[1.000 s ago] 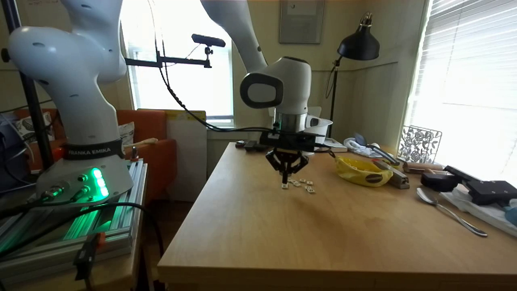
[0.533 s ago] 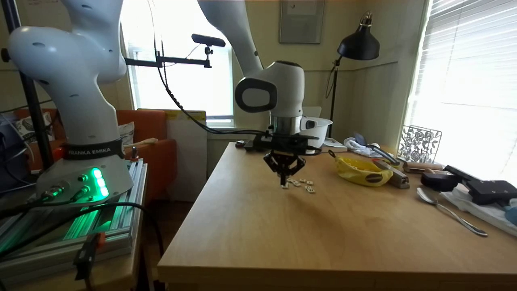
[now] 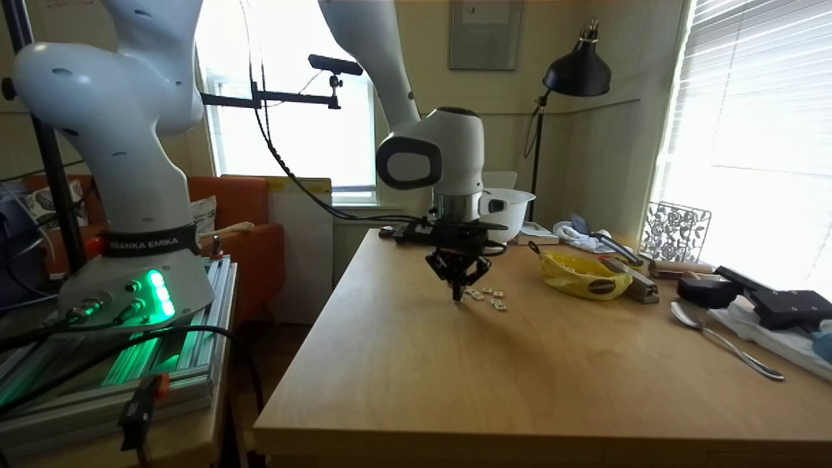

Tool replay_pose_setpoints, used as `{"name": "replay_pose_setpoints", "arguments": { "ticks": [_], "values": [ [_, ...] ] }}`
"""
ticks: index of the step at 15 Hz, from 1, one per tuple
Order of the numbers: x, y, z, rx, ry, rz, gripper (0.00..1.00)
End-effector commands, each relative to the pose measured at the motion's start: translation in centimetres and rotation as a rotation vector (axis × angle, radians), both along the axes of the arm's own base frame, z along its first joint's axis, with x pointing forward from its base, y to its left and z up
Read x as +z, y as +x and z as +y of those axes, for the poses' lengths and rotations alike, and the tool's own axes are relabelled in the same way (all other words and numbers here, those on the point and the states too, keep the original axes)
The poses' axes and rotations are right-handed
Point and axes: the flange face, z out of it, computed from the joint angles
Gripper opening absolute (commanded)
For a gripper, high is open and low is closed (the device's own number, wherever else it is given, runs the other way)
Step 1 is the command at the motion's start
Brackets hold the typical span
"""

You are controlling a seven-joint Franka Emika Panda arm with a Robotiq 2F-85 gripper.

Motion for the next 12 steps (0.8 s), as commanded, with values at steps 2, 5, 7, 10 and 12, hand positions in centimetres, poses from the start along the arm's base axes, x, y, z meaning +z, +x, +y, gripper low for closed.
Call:
{"name": "replay_pose_setpoints", "arguments": {
  "ticks": [2,5,7,10,12],
  "values": [
    [-0.8,0.0,0.0,-0.059,-0.01,-0.02,0.0],
    [-0.9,0.0,-0.6,-0.114,-0.035,-0.032,0.0],
    [-1.0,0.0,-1.4,-0.166,-0.055,-0.04,0.0],
    [-1.1,-0.1,-2.4,-0.244,-0.085,-0.049,0.0],
    [-1.2,0.0,-2.6,-0.311,-0.093,-0.051,0.0]
  ]
}}
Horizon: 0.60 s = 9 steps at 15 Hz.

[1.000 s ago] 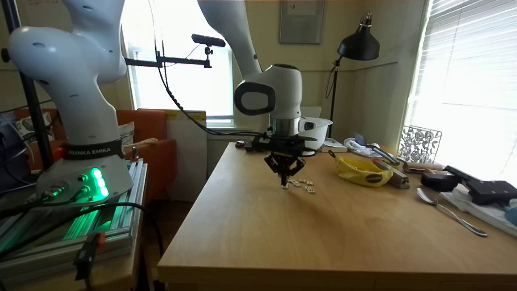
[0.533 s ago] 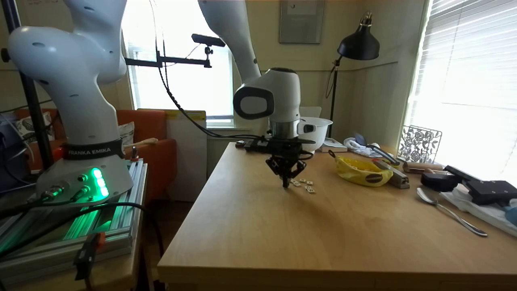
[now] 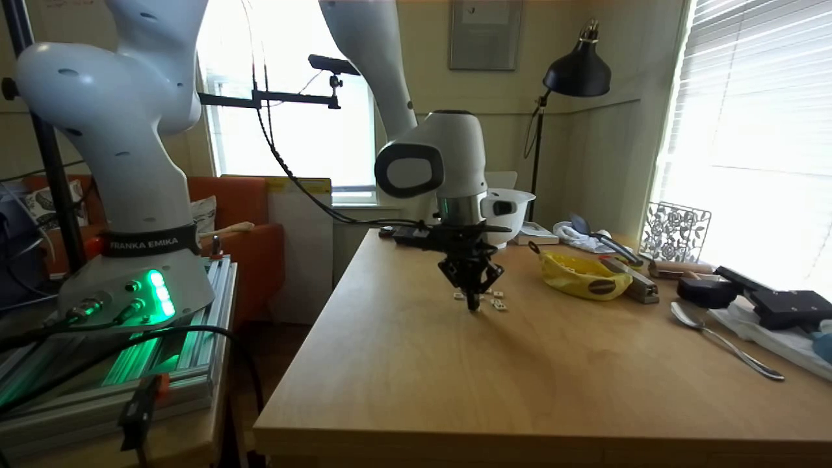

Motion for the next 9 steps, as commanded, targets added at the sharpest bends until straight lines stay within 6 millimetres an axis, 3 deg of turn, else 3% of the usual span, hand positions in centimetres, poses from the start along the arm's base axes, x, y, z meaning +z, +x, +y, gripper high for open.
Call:
{"name": "replay_pose_setpoints", "arguments": {
  "ticks": [1,9],
  "values": [
    [-1.2,0.2,0.0,-0.112,-0.02,0.004,0.0],
    [-1.6,1.4,1.7,-0.347,0.009,0.014,0.0]
  ]
}}
